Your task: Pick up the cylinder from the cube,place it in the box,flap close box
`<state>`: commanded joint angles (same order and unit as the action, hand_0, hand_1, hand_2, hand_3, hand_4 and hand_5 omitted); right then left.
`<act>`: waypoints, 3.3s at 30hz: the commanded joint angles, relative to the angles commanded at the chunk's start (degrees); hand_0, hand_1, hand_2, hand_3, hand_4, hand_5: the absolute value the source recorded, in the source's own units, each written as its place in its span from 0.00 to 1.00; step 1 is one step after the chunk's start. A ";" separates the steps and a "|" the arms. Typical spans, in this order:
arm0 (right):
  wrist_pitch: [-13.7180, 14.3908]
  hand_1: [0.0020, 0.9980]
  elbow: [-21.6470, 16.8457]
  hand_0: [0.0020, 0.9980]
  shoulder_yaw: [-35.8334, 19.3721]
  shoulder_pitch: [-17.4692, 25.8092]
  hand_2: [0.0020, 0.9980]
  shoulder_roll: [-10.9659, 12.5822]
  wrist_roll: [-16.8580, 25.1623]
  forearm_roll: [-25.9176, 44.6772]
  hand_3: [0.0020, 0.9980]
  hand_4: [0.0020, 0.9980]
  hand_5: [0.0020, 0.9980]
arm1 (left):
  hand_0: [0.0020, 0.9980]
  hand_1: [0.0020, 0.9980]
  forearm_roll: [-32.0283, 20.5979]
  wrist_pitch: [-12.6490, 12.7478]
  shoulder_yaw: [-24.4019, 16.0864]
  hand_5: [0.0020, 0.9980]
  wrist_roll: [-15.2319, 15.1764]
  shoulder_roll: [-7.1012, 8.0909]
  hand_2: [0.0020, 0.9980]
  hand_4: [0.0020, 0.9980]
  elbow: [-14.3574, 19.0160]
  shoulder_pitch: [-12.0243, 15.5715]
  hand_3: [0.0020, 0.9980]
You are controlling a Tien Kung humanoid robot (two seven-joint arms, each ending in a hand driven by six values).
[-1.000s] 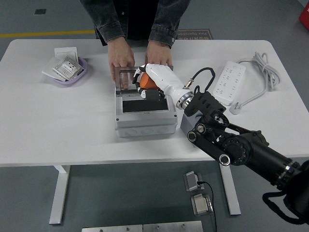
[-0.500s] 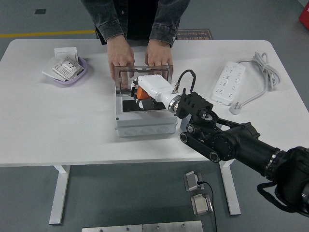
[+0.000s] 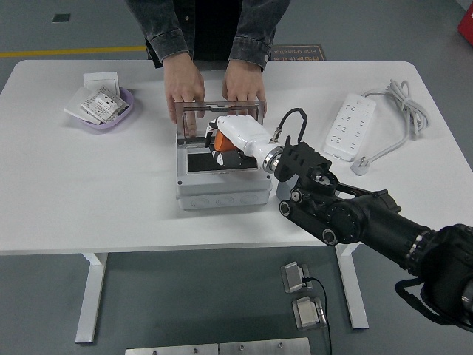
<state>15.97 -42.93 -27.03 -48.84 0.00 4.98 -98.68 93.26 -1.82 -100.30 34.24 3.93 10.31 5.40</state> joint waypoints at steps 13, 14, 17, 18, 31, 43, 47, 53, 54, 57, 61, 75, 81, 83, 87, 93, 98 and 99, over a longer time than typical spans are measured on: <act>-0.08 0.40 0.31 0.30 -1.19 0.38 0.59 0.00 1.60 0.79 0.72 0.78 0.47 | 0.71 0.71 0.07 -0.01 0.18 0.54 -0.13 -0.03 0.65 0.75 0.00 -0.15 0.70; -0.06 0.40 0.40 0.30 -1.22 0.44 0.59 0.00 1.67 0.84 0.72 0.78 0.47 | 0.71 0.71 0.06 -0.02 0.21 0.54 -0.14 -0.04 0.65 0.75 0.00 -0.16 0.70; 0.02 0.55 0.63 0.57 -1.27 0.64 0.63 0.00 1.81 0.98 0.79 0.93 0.59 | 0.71 0.71 0.13 -0.04 0.22 0.54 -0.19 -0.08 0.65 0.75 0.00 -0.20 0.70; 0.01 0.55 0.70 0.57 -1.30 0.71 0.63 0.00 1.85 1.02 0.79 0.93 0.59 | 0.71 0.71 0.24 -0.06 0.15 0.54 -0.17 -0.10 0.65 0.75 0.00 -0.22 0.70; -0.52 0.60 -1.52 0.72 -3.06 1.25 0.64 0.00 1.33 0.38 0.79 1.00 0.62 | 0.71 0.71 1.33 -0.45 -0.01 0.54 -0.10 -0.30 0.65 0.75 0.00 -0.27 0.70; -5.47 0.56 -15.25 0.71 -7.89 3.57 0.63 6.79 -3.31 4.46 0.79 1.00 0.63 | 0.71 0.71 0.84 -0.34 0.05 0.54 -0.19 -0.55 0.65 0.75 0.00 0.52 0.70; -7.32 0.56 -18.61 0.64 -10.89 2.72 0.63 8.80 -4.26 5.03 0.77 0.99 0.64 | 0.71 0.71 0.86 -0.32 -0.03 0.54 -0.21 -0.59 0.65 0.75 0.00 0.53 0.70; -8.55 0.55 -16.32 0.52 -13.51 -0.14 0.62 9.04 -4.19 6.20 0.67 1.00 0.64 | 0.71 0.71 1.05 -0.31 -0.13 0.54 -0.20 -0.51 0.65 0.75 0.00 0.38 0.70; -8.65 0.55 -15.42 0.52 -13.56 -0.70 0.62 8.88 -4.08 6.46 0.67 1.00 0.64 | 0.71 0.71 1.07 -0.31 -0.14 0.54 -0.18 -0.50 0.65 0.75 0.00 0.36 0.70; -8.77 0.55 -12.85 0.52 -13.07 -2.25 0.62 8.11 -3.72 7.15 0.67 1.00 0.64 | 0.71 0.71 1.14 -0.33 -0.15 0.54 -0.15 -0.45 0.65 0.75 0.00 0.26 0.70; -8.75 0.56 -7.83 0.43 -10.88 -4.71 0.62 5.94 -3.03 8.28 0.64 0.99 0.64 | 0.71 0.71 1.38 -0.36 -0.21 0.53 -0.14 -0.30 0.64 0.75 0.00 0.06 0.70; -8.52 0.56 6.30 0.46 -8.14 -7.61 0.62 1.56 -0.28 10.62 0.64 0.98 0.64 | 0.70 0.71 1.99 -0.53 -0.29 0.53 -0.07 0.02 0.64 0.75 0.00 -0.32 0.70; -8.25 0.56 6.82 0.46 -7.81 -7.74 0.62 1.55 -0.06 11.05 0.64 0.98 0.64 | 0.70 0.71 2.10 -0.54 -0.29 0.53 -0.14 0.06 0.65 0.75 0.00 -0.33 0.70; -8.13 0.55 6.63 0.46 -7.42 -7.63 0.62 1.53 -0.07 11.25 0.63 0.97 0.64 | 0.70 0.71 2.17 -0.53 -0.32 0.53 -0.20 0.06 0.65 0.75 0.00 -0.37 0.69; -7.94 0.55 5.66 0.46 -6.55 -7.19 0.62 1.80 -0.07 11.55 0.63 0.97 0.64 | 0.70 0.71 2.05 -0.51 -0.23 0.53 -0.25 0.02 0.65 0.75 0.00 -0.37 0.69; -7.73 0.54 2.97 0.47 -5.71 -6.44 0.62 2.80 -0.37 11.27 0.63 0.97 0.63 | 0.70 0.71 1.79 -0.50 -0.05 0.53 -0.31 -0.07 0.65 0.75 0.00 -0.22 0.69; -7.53 0.54 -1.02 0.46 -5.15 -5.39 0.61 4.76 -0.96 10.69 0.63 0.97 0.64 | 0.70 0.71 1.35 -0.43 0.28 0.53 -0.46 -0.18 0.65 0.75 0.00 -0.05 0.69; -7.48 0.54 -1.81 0.46 -5.03 -5.16 0.61 5.14 -1.03 10.53 0.63 0.97 0.64 | 0.70 0.71 1.24 -0.42 0.38 0.53 -0.48 -0.20 0.65 0.75 0.00 -0.01 0.69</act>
<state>8.50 -44.74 -32.06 -54.00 5.14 3.95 -88.15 94.50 -2.24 -99.92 33.76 3.73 10.31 5.39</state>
